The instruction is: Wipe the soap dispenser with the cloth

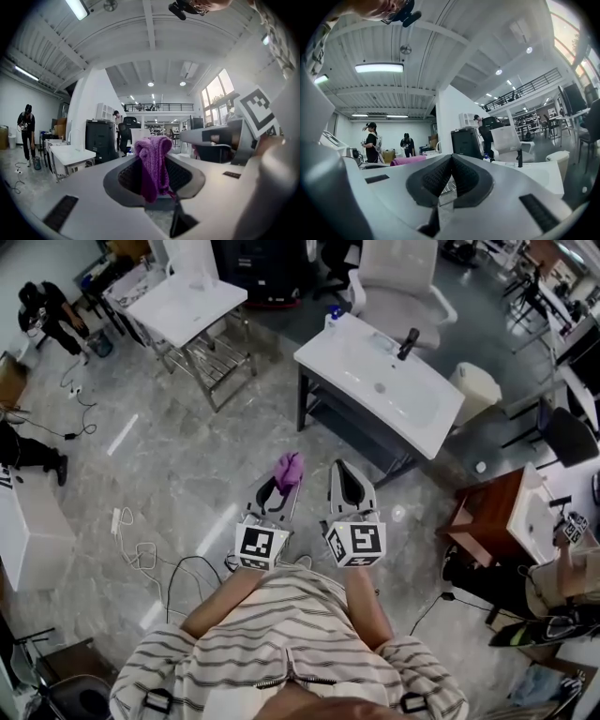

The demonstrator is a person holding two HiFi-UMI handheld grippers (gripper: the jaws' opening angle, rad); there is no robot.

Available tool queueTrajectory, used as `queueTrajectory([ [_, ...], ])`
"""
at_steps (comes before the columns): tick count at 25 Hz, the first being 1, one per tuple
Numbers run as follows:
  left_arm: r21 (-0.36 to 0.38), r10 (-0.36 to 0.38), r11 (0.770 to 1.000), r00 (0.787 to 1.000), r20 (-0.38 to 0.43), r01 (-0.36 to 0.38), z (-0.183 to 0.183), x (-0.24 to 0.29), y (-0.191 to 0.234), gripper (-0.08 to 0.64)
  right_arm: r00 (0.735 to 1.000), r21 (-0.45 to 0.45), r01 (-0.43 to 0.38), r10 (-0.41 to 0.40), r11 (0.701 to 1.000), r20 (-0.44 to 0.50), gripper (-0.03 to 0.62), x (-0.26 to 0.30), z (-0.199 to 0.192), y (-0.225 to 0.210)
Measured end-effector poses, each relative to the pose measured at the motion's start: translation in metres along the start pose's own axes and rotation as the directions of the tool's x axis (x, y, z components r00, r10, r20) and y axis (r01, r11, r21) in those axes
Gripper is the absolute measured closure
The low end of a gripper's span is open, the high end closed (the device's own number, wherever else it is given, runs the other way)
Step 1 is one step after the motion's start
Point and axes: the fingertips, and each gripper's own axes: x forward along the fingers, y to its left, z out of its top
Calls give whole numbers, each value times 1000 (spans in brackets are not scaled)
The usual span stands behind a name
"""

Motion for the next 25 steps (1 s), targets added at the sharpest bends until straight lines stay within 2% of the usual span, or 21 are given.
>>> queueTrajectory([
  [6, 3, -7, 1000, 1000, -2, 7, -5, 39, 10, 445, 1000, -7, 1, -1, 1000, -6, 597, 30, -4, -25],
  [10, 3, -22, 1000, 1000, 15, 22, -9, 83, 34, 445, 1000, -8, 10, -10, 1000, -7, 597, 76, -11, -47],
  [16, 9, -52, 999, 998, 20, 52, -5, 172, 109, 445, 998, -13, 56, -56, 998, 12, 594, 180, -9, -80],
  [25, 33, -166, 986, 985, 39, 165, 47, 308, 225, 445, 984, -3, 178, -178, 984, 27, 589, 345, 35, -123],
])
